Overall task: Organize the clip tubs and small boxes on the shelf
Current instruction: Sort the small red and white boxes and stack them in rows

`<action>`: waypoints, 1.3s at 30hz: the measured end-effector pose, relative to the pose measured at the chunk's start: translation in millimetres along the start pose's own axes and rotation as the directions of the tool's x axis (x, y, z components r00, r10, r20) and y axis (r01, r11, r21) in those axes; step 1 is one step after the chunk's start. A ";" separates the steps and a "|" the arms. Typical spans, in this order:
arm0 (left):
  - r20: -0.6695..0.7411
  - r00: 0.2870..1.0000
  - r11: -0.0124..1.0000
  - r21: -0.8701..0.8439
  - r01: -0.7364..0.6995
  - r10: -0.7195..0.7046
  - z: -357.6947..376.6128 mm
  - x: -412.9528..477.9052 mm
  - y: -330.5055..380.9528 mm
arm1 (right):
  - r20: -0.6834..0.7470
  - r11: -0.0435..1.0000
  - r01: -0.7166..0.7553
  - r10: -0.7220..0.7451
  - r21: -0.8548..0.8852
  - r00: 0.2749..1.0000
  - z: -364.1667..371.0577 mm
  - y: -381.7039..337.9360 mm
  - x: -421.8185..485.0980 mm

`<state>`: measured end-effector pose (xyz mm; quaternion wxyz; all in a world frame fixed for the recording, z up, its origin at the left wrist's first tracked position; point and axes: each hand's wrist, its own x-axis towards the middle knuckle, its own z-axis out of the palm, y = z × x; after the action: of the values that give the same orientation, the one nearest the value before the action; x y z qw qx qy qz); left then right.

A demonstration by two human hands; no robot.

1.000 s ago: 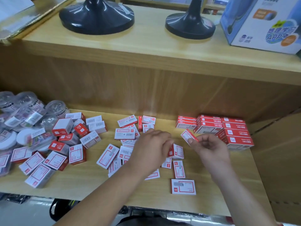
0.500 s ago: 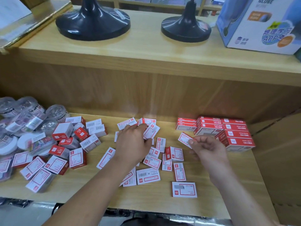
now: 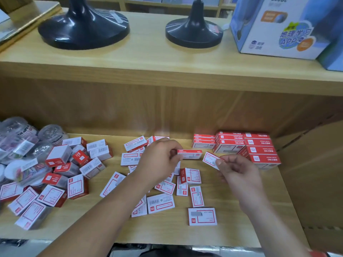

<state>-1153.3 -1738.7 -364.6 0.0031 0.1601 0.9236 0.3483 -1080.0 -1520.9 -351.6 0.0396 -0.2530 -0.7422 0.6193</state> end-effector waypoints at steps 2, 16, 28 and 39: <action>0.020 1.000 1.000 0.016 0.008 -0.008 15.9 13.8 10.8 | -0.026 1.000 0.026 -0.026 -0.018 0.999 -4.0 3.1 0.6; 0.039 0.999 0.939 0.345 -0.015 0.002 56.7 46.5 21.3 | -0.037 0.999 0.049 -0.048 0.017 0.998 -16.0 19.2 8.5; 0.226 0.974 0.979 0.203 -0.028 -0.019 -14.0 14.6 -32.6 | 0.086 0.995 0.022 -0.030 0.097 0.996 -4.6 0.8 8.7; 0.361 0.919 0.898 0.439 -0.019 -0.157 -7.6 9.7 5.9 | 0.198 0.958 -0.104 0.051 0.267 0.979 10.5 -12.7 -3.8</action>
<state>-1161.7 -1736.5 -354.0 0.1625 0.1888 0.9638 0.0947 -1084.8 -1533.2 -341.2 -0.0204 -0.2142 -0.6385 0.7389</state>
